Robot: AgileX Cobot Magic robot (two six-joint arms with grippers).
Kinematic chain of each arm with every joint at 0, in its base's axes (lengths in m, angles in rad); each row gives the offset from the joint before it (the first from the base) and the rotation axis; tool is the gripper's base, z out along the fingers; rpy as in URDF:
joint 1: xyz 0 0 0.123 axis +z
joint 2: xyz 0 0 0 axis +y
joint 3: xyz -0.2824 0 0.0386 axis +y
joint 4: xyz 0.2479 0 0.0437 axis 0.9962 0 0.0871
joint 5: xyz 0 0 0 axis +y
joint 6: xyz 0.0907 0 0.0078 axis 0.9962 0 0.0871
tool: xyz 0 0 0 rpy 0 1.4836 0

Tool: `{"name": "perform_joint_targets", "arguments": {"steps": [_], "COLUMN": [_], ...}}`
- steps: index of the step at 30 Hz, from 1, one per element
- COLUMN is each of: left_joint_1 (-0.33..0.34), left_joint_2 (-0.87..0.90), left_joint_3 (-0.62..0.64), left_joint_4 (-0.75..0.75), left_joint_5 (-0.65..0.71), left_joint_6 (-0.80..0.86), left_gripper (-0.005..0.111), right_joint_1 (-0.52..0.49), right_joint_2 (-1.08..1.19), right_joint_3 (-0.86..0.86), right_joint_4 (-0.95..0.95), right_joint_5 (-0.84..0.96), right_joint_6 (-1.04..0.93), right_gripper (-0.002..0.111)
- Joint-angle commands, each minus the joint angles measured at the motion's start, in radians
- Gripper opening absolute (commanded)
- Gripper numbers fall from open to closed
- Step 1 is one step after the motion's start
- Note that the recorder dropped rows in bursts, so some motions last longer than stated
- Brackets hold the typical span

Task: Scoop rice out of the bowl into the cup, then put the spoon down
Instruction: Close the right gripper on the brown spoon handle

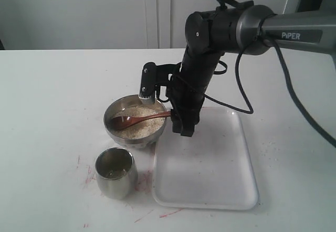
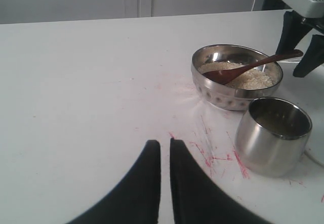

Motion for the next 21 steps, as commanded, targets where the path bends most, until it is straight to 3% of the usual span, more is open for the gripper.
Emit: {"name": "perform_joint_targets", "arguments": {"steps": [1,16,21], "left_joint_1": [-0.001,-0.001,-0.001], "left_joint_2": [0.001,0.001,0.001], "left_joint_3": [-0.006,-0.006,-0.006], "left_joint_4": [-0.01,-0.01,-0.01], "left_joint_5": [-0.004,-0.004,-0.004], "left_joint_6": [-0.002,-0.002,-0.002], "left_gripper": [0.014,0.014,0.014], "right_joint_1": [-0.003,-0.003,-0.003], "right_joint_2": [0.012,0.014,0.014], "right_joint_3": [-0.007,-0.007,-0.007], "right_joint_4": [0.014,0.028,0.054], "right_joint_5": [0.008,-0.005,-0.012], "right_joint_6": [0.011,0.029,0.029], "right_gripper": [0.05,0.049,0.04]}}
